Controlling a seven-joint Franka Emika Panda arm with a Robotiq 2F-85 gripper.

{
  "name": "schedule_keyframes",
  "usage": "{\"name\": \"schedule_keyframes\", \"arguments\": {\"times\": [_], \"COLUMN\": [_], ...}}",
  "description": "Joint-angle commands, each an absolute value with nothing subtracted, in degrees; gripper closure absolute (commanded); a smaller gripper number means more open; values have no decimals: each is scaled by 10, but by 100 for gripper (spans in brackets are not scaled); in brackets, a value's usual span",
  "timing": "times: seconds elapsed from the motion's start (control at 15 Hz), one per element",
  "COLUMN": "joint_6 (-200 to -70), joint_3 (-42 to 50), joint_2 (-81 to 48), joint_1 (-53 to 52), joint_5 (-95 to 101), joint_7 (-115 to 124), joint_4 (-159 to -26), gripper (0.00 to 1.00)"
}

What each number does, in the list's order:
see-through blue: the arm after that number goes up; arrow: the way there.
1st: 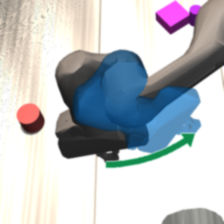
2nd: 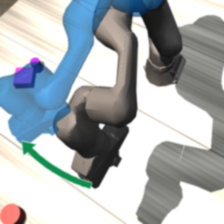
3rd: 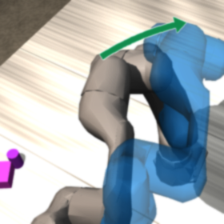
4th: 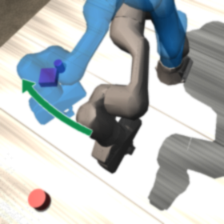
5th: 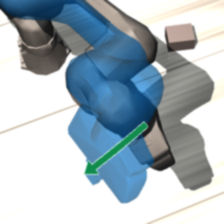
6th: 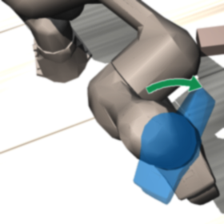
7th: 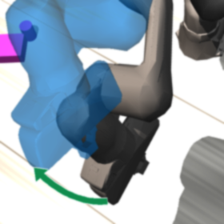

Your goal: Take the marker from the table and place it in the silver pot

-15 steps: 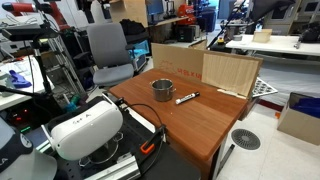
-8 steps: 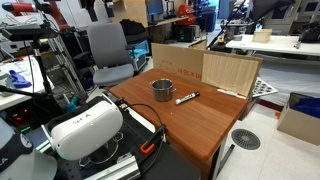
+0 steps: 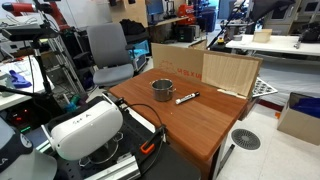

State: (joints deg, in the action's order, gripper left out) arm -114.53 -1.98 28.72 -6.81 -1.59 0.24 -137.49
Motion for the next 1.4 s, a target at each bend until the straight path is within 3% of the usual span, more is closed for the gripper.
{"name": "schedule_keyframes", "arguments": {"times": [0.0,0.47,1.33], "joint_6": [-1165,-1188,-1195], "joint_3": [29,101,89], "joint_2": [271,177,-95], "joint_1": [-55,-28,42], "joint_5": [-67,-172,-242], "joint_7": [-56,-123,-57], "joint_4": [-1355,-1307,-1158], "gripper": [0,0,0]}}
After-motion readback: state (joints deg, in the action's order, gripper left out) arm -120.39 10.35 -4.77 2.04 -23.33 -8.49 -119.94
